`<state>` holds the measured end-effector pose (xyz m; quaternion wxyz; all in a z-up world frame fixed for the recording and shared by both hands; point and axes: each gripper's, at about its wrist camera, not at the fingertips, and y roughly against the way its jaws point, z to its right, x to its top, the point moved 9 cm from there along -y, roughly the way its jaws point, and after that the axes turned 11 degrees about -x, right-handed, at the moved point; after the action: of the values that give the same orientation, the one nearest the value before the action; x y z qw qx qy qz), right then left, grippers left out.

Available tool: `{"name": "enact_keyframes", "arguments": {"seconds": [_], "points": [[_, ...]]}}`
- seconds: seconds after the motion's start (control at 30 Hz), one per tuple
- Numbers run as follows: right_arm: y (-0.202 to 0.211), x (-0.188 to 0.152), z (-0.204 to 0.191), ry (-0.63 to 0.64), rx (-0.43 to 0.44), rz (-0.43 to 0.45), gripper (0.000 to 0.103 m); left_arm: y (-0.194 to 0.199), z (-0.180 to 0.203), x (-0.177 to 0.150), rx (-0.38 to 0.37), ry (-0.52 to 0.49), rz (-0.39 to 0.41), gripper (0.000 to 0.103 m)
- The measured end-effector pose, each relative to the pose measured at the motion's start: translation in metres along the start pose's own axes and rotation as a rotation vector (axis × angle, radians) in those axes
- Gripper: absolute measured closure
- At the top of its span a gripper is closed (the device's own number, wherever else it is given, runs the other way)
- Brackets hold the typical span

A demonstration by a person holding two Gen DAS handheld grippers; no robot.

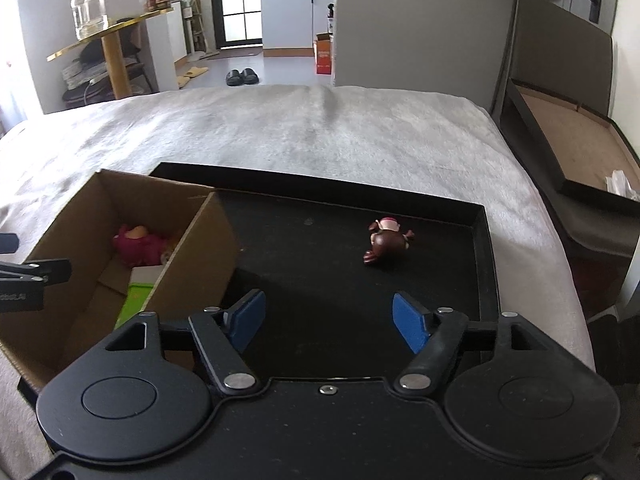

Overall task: Organize rigid objects
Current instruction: 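Move the right gripper to the brown-headed doll and grasp it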

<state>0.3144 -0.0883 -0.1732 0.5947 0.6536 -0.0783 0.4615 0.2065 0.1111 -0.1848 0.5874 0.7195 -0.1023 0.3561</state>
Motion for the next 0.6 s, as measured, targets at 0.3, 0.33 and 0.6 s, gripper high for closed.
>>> {"name": "enact_keyframes", "arguments": {"seconds": [0.3,0.33,0.6], "points": [[-0.019,-0.003,0.01,-0.021,-0.007,-0.012,0.023,-0.008,0.002,0.001,0.027,-0.002,-0.021,0.022],[-0.021,-0.003,0.012,-0.024,-0.008,-0.014,0.023,-0.01,0.002,0.001,0.031,-0.003,-0.023,0.022],[-0.043,-0.002,0.023,-0.056,-0.023,-0.026,0.023,-0.02,-0.001,0.002,0.06,-0.003,-0.049,0.021]]}}
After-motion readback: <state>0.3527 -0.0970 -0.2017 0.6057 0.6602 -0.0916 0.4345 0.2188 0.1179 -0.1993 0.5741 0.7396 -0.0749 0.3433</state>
